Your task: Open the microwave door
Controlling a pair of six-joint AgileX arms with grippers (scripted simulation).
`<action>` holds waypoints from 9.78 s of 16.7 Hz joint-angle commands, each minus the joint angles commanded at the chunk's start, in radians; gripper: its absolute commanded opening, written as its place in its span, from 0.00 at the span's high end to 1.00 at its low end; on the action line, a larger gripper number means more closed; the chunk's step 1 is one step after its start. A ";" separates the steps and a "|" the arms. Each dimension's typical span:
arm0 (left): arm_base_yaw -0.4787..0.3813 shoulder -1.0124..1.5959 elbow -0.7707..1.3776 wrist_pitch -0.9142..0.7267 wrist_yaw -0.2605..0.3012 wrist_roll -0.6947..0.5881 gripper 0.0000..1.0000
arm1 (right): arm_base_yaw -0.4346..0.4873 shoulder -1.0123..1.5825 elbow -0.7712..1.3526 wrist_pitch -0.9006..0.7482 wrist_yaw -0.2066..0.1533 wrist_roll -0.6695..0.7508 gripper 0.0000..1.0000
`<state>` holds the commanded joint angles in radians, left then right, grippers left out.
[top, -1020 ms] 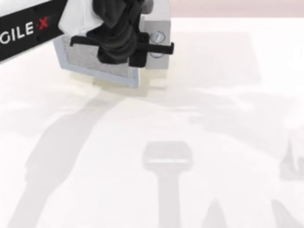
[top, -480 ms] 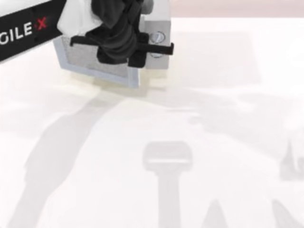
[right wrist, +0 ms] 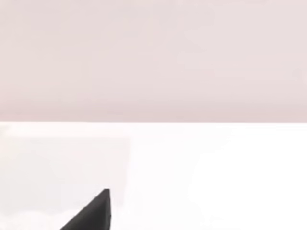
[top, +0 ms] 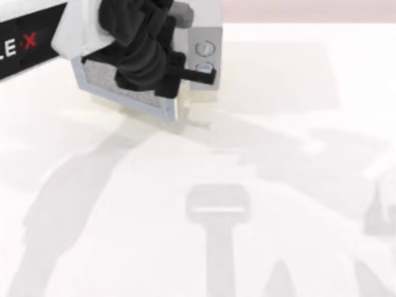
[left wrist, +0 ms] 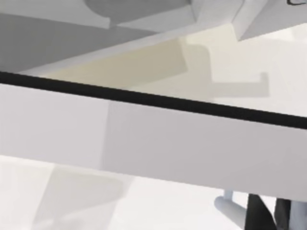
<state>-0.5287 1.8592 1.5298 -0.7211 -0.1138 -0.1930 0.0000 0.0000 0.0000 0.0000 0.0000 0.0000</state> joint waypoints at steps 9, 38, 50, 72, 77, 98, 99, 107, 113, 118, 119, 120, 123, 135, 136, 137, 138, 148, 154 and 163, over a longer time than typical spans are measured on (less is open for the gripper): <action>0.000 0.000 0.000 0.000 0.000 0.000 1.00 | 0.000 0.000 0.000 0.000 0.000 0.000 0.00; 0.035 -0.082 -0.105 0.032 0.074 0.129 1.00 | 0.000 0.000 0.000 0.000 0.000 0.000 0.00; 0.035 -0.082 -0.105 0.032 0.074 0.129 1.00 | 0.000 0.000 0.000 0.000 0.000 0.000 0.00; 0.082 -0.156 -0.191 0.044 0.158 0.273 1.00 | 0.000 0.000 0.000 0.000 0.000 0.000 0.00; 0.082 -0.156 -0.191 0.044 0.158 0.273 1.00 | 0.000 0.000 0.000 0.000 0.000 0.000 0.00; 0.091 -0.169 -0.203 0.046 0.181 0.302 1.00 | 0.000 0.000 0.000 0.000 0.000 0.000 0.00; 0.100 -0.176 -0.215 0.042 0.193 0.325 1.00 | 0.000 0.000 0.000 0.000 0.000 0.000 0.00; 0.142 -0.216 -0.256 0.034 0.250 0.433 1.00 | 0.000 0.000 0.000 0.000 0.000 0.000 0.00; 0.142 -0.216 -0.256 0.034 0.250 0.433 1.00 | 0.000 0.000 0.000 0.000 0.000 0.000 0.00; 0.142 -0.216 -0.256 0.034 0.250 0.433 1.00 | 0.000 0.000 0.000 0.000 0.000 0.000 0.00; 0.142 -0.216 -0.256 0.034 0.250 0.433 1.00 | 0.000 0.000 0.000 0.000 0.000 0.000 0.00; 0.142 -0.216 -0.256 0.034 0.250 0.433 1.00 | 0.000 0.000 0.000 0.000 0.000 0.000 0.00; 0.142 -0.216 -0.256 0.034 0.250 0.433 1.00 | 0.000 0.000 0.000 0.000 0.000 0.000 0.00; 0.169 -0.231 -0.273 0.019 0.291 0.504 1.00 | 0.000 0.000 0.000 0.000 0.000 0.000 0.00; 0.181 -0.233 -0.282 0.010 0.303 0.528 1.00 | 0.000 0.000 0.000 0.000 0.000 0.000 0.00; 0.192 -0.236 -0.290 0.003 0.315 0.554 1.00 | 0.000 0.000 0.000 0.000 0.000 0.000 0.00; 0.201 -0.241 -0.294 -0.002 0.327 0.578 1.00 | 0.000 0.000 0.000 0.000 0.000 0.000 0.00; 0.218 -0.259 -0.297 -0.002 0.347 0.614 1.00 | 0.000 0.000 0.000 0.000 0.000 0.000 0.00; 0.218 -0.259 -0.297 -0.002 0.347 0.614 1.00 | 0.000 0.000 0.000 0.000 0.000 0.000 0.00; 0.218 -0.259 -0.297 -0.002 0.347 0.614 1.00 | 0.000 0.000 0.000 0.000 0.000 0.000 0.00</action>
<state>-0.3110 1.6002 1.2331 -0.7230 0.2335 0.4208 0.0000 0.0000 0.0000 0.0000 0.0000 0.0000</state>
